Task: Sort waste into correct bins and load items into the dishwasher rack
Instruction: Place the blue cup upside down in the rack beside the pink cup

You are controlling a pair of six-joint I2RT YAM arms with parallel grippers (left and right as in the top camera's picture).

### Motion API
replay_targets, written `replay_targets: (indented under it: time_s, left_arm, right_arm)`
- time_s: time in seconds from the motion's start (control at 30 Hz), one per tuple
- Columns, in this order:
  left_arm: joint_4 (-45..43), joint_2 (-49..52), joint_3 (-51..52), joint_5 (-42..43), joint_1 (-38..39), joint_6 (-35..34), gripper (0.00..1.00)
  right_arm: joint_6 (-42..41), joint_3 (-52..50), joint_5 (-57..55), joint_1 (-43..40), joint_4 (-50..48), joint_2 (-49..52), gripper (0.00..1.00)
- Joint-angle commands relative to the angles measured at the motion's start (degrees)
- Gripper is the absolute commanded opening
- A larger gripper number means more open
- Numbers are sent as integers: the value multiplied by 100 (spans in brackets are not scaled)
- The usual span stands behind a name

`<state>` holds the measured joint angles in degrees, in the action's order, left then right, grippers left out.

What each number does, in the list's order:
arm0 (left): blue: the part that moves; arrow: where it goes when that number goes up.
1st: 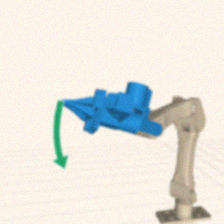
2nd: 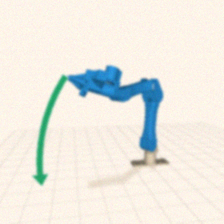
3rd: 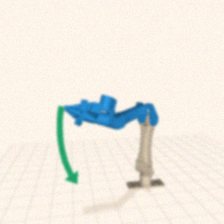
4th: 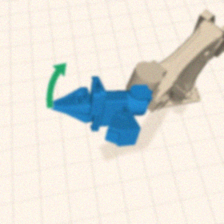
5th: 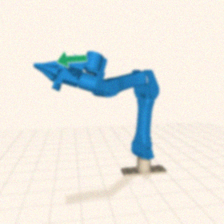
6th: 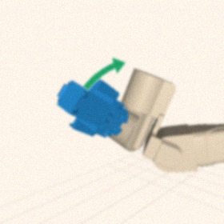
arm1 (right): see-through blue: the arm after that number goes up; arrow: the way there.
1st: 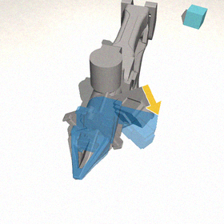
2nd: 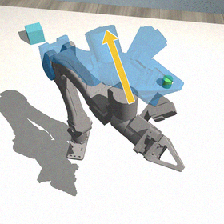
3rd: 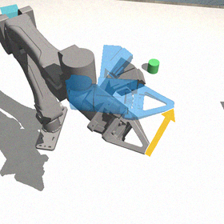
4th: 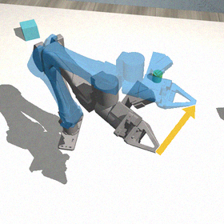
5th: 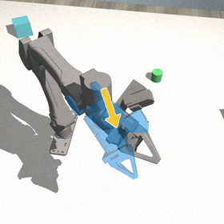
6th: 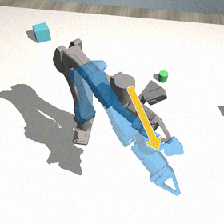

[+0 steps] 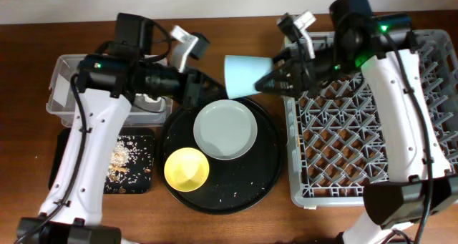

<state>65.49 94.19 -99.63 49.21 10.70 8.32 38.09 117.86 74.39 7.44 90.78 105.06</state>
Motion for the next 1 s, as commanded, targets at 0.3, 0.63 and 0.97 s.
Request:
replay_targets:
  time_s: [0.3, 0.63, 0.97]
  left_arm:
    - [431, -13, 37, -890, -511, -505, 44]
    - [623, -13, 170, -1259, -509, -507, 44]
    - [570, -13, 238, -1261, -509, -507, 44]
  right_arm:
    - [-4100, 31, -6546, -269, 109, -44, 49]
    - [-4483, -1093, -7208, -260, -627, 22, 49]
    - [-4478, -2570, -7208, -260, -2267, 26, 72]
